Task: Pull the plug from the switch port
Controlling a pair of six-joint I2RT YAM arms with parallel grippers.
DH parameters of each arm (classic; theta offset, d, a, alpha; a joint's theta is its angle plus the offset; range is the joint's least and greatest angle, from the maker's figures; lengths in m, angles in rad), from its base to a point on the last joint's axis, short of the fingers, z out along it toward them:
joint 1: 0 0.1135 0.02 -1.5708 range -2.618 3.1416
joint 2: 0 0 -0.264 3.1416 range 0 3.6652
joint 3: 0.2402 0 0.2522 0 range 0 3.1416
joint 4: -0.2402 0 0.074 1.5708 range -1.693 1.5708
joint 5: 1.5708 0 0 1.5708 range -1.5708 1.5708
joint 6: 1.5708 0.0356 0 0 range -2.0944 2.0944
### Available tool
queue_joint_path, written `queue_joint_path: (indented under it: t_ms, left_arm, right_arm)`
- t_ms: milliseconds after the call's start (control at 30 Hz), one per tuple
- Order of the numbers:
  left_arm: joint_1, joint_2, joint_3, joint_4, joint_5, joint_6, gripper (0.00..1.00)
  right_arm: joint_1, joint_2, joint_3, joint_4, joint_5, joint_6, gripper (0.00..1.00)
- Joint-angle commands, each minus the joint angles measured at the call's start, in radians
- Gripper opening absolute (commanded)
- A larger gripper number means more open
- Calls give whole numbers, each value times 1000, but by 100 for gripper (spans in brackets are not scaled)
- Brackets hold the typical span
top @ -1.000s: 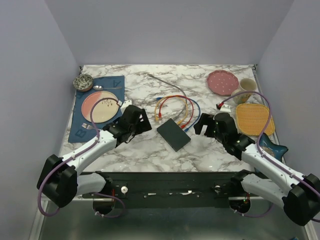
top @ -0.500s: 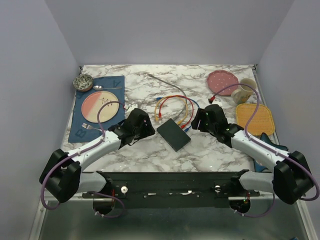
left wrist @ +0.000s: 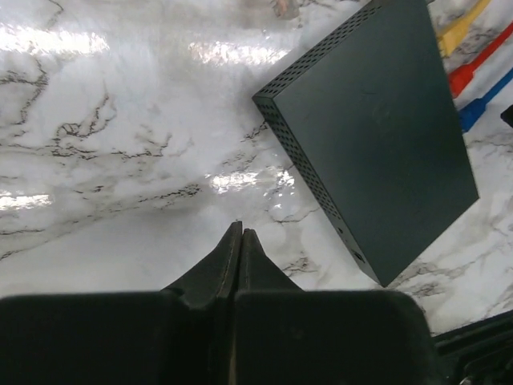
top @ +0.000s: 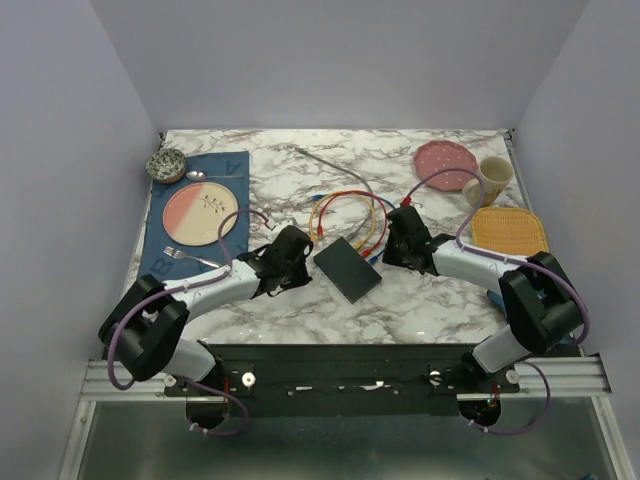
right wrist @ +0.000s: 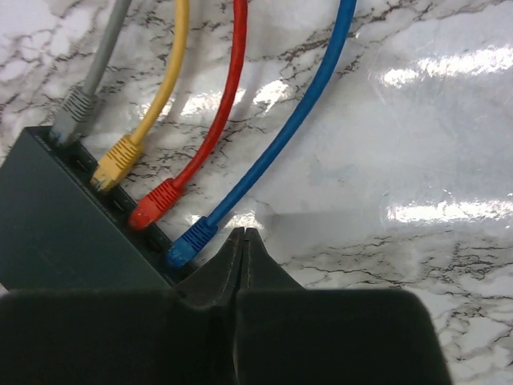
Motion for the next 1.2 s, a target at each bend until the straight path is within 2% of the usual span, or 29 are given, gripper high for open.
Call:
queue_joint_path:
  t_ms: [0, 267, 700, 833, 1100, 1167]
  left_arm:
    - [-15, 102, 20, 14, 49, 0, 0]
    - [-19, 229, 103, 2, 77, 10, 0]
    - [-13, 279, 258, -104, 61, 43, 0]
    - [20, 272, 309, -171, 26, 60, 0]
    - [218, 167, 324, -220, 21, 109, 0]
    - [243, 124, 341, -257, -8, 129, 0]
  right_arm:
    - [1, 37, -7, -10, -23, 26, 1]
    - [13, 68, -30, 36, -161, 14, 1]
    - [162, 49, 31, 44, -308, 73, 1]
    - [192, 81, 97, 42, -331, 80, 1]
    - [219, 232, 264, 29, -400, 73, 1]
    - [219, 230, 310, -31, -353, 64, 1]
